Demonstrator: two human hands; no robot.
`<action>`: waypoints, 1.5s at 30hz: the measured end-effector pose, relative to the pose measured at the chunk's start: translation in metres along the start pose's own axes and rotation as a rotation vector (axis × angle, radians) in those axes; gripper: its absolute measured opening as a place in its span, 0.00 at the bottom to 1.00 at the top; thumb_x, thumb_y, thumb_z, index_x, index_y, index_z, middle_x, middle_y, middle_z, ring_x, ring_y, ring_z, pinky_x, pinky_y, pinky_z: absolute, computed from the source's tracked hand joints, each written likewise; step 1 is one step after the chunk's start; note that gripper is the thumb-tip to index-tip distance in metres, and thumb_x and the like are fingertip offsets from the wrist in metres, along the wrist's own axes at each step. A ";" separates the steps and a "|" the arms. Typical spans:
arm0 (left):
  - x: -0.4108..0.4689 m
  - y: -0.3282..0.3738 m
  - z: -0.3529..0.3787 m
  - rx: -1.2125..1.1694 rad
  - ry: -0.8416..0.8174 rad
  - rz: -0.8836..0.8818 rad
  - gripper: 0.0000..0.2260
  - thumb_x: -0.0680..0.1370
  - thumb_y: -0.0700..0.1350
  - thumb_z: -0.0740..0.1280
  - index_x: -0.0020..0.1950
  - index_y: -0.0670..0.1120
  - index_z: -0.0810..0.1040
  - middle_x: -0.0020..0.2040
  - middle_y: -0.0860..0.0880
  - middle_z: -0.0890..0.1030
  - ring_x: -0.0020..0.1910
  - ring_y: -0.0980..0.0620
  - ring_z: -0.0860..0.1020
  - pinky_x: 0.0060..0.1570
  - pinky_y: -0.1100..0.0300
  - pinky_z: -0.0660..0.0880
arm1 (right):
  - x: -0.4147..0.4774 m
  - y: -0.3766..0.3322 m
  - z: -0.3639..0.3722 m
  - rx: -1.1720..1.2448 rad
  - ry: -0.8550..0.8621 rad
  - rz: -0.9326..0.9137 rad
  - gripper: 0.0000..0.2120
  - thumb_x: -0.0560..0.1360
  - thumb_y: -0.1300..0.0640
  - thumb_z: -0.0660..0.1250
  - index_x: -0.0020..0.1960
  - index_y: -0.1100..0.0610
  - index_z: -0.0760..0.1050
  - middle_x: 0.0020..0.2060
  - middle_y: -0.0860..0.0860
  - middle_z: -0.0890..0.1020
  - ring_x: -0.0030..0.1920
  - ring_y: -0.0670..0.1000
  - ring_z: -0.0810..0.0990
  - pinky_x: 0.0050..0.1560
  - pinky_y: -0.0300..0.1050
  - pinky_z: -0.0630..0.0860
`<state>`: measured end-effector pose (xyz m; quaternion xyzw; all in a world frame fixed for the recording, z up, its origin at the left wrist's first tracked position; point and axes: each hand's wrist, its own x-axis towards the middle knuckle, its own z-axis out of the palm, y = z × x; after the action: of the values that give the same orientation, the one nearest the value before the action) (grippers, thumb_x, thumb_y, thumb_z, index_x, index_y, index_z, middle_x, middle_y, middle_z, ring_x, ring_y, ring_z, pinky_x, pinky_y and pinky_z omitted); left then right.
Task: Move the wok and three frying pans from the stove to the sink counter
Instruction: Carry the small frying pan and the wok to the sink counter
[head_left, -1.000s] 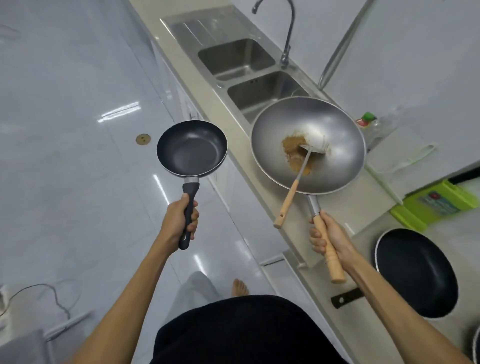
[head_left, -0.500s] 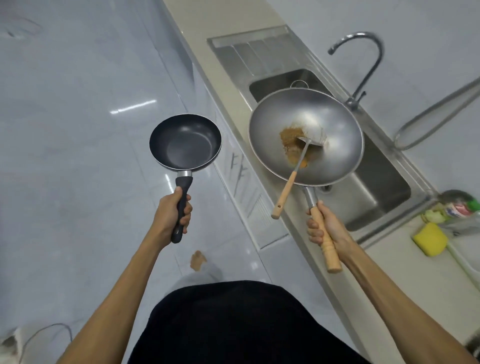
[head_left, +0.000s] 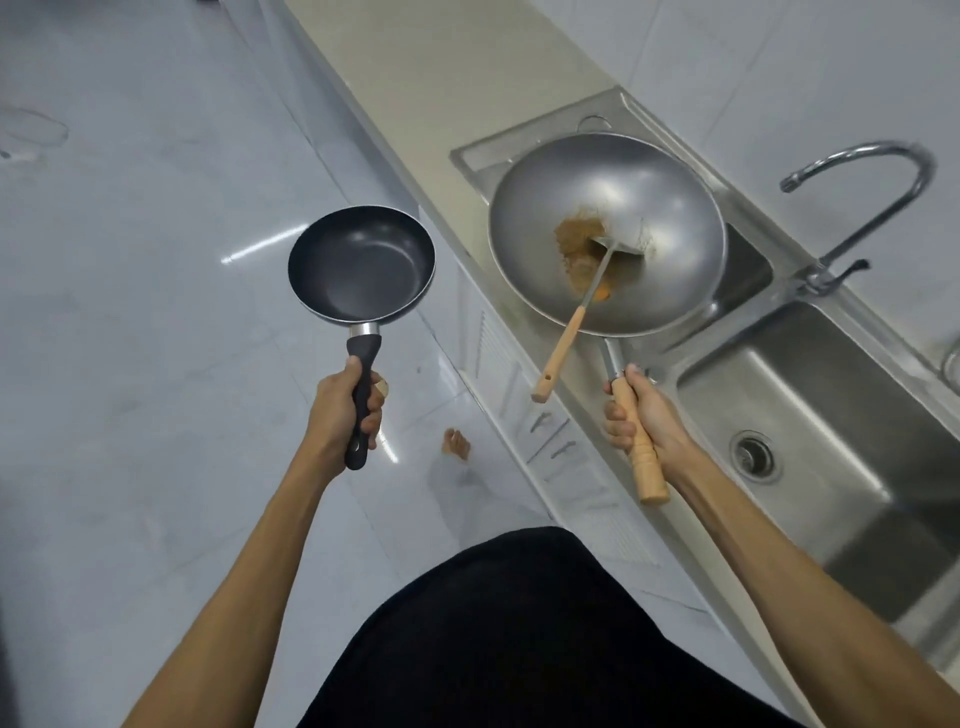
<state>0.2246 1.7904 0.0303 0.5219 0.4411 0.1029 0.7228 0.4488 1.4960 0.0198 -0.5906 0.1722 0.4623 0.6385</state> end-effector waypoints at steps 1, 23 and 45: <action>0.022 0.013 -0.002 0.006 0.002 -0.005 0.18 0.84 0.55 0.55 0.46 0.43 0.74 0.27 0.51 0.74 0.19 0.54 0.66 0.19 0.62 0.67 | 0.016 -0.012 0.011 0.010 0.005 0.000 0.20 0.83 0.40 0.58 0.48 0.57 0.71 0.24 0.49 0.70 0.18 0.46 0.65 0.17 0.36 0.62; 0.394 0.244 -0.077 0.270 -0.255 -0.109 0.18 0.85 0.56 0.55 0.49 0.43 0.74 0.28 0.50 0.73 0.21 0.53 0.67 0.20 0.61 0.69 | 0.234 -0.155 0.223 0.402 0.286 -0.101 0.21 0.83 0.39 0.57 0.46 0.56 0.69 0.23 0.48 0.70 0.19 0.44 0.66 0.18 0.35 0.64; 0.639 0.368 0.045 0.634 -0.654 -0.069 0.18 0.84 0.56 0.57 0.48 0.43 0.74 0.27 0.52 0.74 0.20 0.54 0.67 0.19 0.61 0.70 | 0.308 -0.202 0.296 0.670 0.510 -0.182 0.21 0.82 0.37 0.59 0.48 0.56 0.71 0.25 0.48 0.71 0.20 0.45 0.65 0.18 0.36 0.64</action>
<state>0.7493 2.3094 0.0058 0.7075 0.2167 -0.2313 0.6316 0.6710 1.9111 -0.0238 -0.4588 0.4125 0.1618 0.7702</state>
